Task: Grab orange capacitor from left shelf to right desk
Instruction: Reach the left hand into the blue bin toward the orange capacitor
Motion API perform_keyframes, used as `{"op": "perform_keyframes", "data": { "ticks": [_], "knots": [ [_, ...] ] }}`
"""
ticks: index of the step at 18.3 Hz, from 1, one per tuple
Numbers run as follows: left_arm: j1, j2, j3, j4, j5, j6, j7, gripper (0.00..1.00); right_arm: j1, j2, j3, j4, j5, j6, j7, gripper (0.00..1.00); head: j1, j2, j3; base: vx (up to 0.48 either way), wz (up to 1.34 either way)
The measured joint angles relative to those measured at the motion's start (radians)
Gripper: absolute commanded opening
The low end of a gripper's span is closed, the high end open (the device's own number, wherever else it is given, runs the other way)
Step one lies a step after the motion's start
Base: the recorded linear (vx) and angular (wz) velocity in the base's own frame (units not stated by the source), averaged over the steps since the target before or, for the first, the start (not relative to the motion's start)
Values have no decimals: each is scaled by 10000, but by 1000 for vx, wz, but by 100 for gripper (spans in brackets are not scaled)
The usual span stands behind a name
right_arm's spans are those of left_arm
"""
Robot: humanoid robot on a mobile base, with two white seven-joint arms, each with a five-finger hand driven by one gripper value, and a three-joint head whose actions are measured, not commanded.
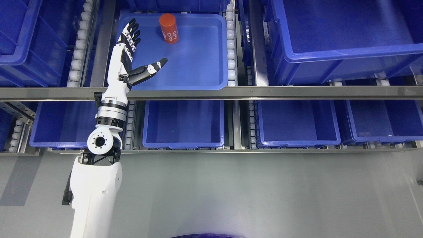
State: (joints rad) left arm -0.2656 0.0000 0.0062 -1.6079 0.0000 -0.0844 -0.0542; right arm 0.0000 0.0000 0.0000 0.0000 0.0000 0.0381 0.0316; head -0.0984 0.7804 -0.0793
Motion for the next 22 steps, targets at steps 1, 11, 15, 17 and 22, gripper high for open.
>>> {"op": "perform_keyframes", "data": {
  "ticks": [1,11,15,17,22],
  "knots": [
    [0,0,-6,4,0,1,0,100,0,0,0,0,0,0,0,100,0,0,0,0,0],
    [-1678,154,-4,1590,-146,178,-11,100,0,0,0,0,0,55,-3,100,0,0,0,0,0],
    [-2619,257,-160,2917,-310,3,1,100,0,-1,0,0,0,58,-3,100,0,0,0,0,0],
    [-3048,281,-278,3614,-351,-31,4,100,0,-1,0,0,0,58,-5,100,0,0,0,0,0],
    [-4159,174,-639,5441,-412,-105,-126,100,0,-1,0,0,0,60,-44,100,0,0,0,0,0]
  ]
}}
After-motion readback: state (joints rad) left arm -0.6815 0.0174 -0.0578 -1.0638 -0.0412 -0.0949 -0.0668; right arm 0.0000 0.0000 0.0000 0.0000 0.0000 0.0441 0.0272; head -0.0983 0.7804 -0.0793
